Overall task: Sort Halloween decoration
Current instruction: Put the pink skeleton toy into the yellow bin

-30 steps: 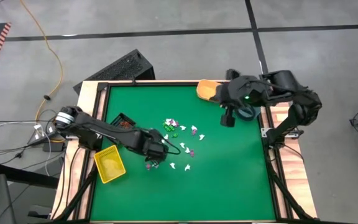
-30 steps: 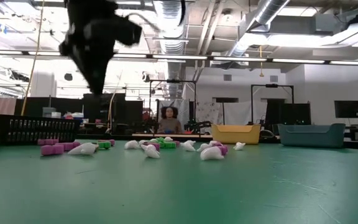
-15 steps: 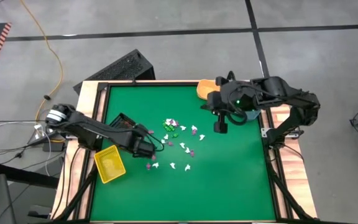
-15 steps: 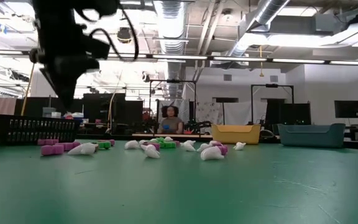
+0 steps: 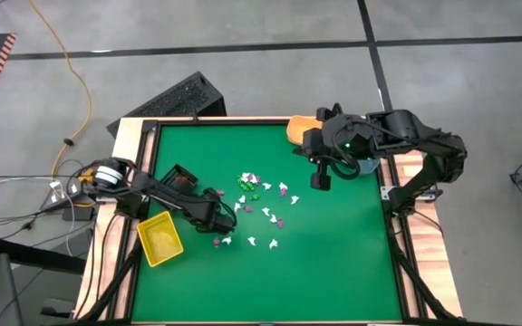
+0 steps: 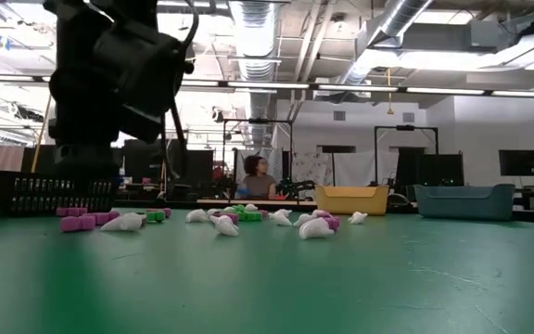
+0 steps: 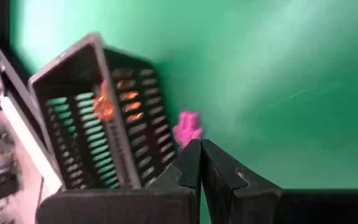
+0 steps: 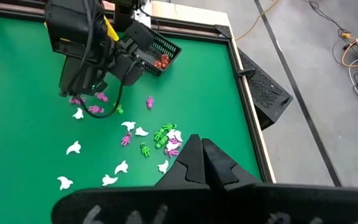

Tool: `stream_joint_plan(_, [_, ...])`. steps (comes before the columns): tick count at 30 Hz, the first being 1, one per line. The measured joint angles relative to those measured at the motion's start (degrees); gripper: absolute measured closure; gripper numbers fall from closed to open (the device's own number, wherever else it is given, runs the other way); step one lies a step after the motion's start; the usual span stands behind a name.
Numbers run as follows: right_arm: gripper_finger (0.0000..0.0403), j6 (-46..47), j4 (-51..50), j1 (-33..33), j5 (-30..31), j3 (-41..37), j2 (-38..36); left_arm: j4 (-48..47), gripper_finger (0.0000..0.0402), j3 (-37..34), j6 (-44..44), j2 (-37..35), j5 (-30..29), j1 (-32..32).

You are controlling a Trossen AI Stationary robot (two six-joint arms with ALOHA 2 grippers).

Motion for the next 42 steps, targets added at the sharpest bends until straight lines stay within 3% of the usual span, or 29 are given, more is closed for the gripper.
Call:
stream_joint_plan(17, [0.0403, 0.0, -0.8, 0.0, 0.0, 0.0, 0.0, 2.4, 0.0401, -6.7, 2.3, -0.1, 1.0, 2.9])
stream_joint_plan(23, [0.0403, 0.0, -0.8, 0.0, 0.0, 0.0, 0.0, 9.6, 0.0401, -8.5, 7.3, -0.2, 4.3, 3.3])
stream_joint_plan(35, [0.0403, -1.3, -0.6, -2.2, -0.2, 0.0, 0.1, 21.5, 0.0401, 7.1, 20.9, -4.0, 5.8, 0.4])
stream_joint_plan(38, [0.0403, -4.3, -0.7, -3.3, -4.6, 0.0, 0.1, 21.1, 0.0401, 10.6, 20.7, -4.8, 3.7, 0.8])
stream_joint_plan(42, [0.0403, -8.0, 0.4, -6.5, -18.8, -0.4, 0.1, 20.4, 0.0401, 14.0, 20.4, -9.5, 1.1, 0.9])
